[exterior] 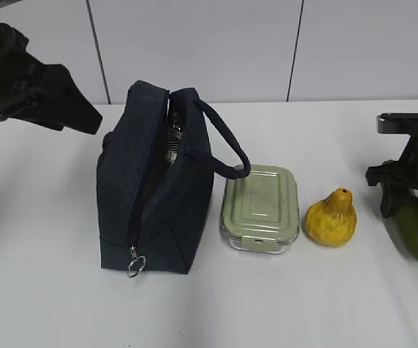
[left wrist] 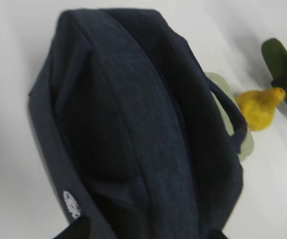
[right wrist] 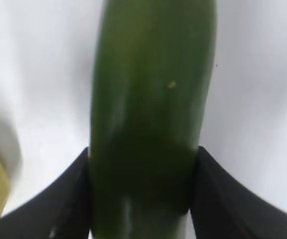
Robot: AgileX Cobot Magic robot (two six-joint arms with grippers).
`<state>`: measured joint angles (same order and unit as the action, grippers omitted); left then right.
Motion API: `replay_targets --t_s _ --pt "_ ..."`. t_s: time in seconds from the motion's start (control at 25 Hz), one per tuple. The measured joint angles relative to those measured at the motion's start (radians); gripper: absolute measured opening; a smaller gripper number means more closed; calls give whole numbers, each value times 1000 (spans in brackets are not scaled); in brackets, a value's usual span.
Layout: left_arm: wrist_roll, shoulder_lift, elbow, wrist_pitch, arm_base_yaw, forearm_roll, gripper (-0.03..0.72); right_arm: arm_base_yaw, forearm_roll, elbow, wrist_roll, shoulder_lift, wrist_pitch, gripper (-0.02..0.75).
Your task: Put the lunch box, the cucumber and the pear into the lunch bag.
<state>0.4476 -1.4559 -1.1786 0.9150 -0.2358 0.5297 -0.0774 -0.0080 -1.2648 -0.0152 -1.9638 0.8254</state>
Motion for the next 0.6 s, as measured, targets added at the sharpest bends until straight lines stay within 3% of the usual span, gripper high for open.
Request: replay_targets --t_s 0.24,0.44,0.52,0.6 --pt "-52 -20 -1 -10 -88 -43 415 -2 -31 0 -5 59 -38 378" --pt "-76 -137 -2 -13 -100 -104 407 -2 -28 0 -25 145 -40 377" --pt "-78 -184 -2 -13 -100 -115 341 -2 2 -3 -27 182 -44 377" --pt "-69 -206 -2 -13 -101 -114 193 0 93 -29 15 226 -44 377"
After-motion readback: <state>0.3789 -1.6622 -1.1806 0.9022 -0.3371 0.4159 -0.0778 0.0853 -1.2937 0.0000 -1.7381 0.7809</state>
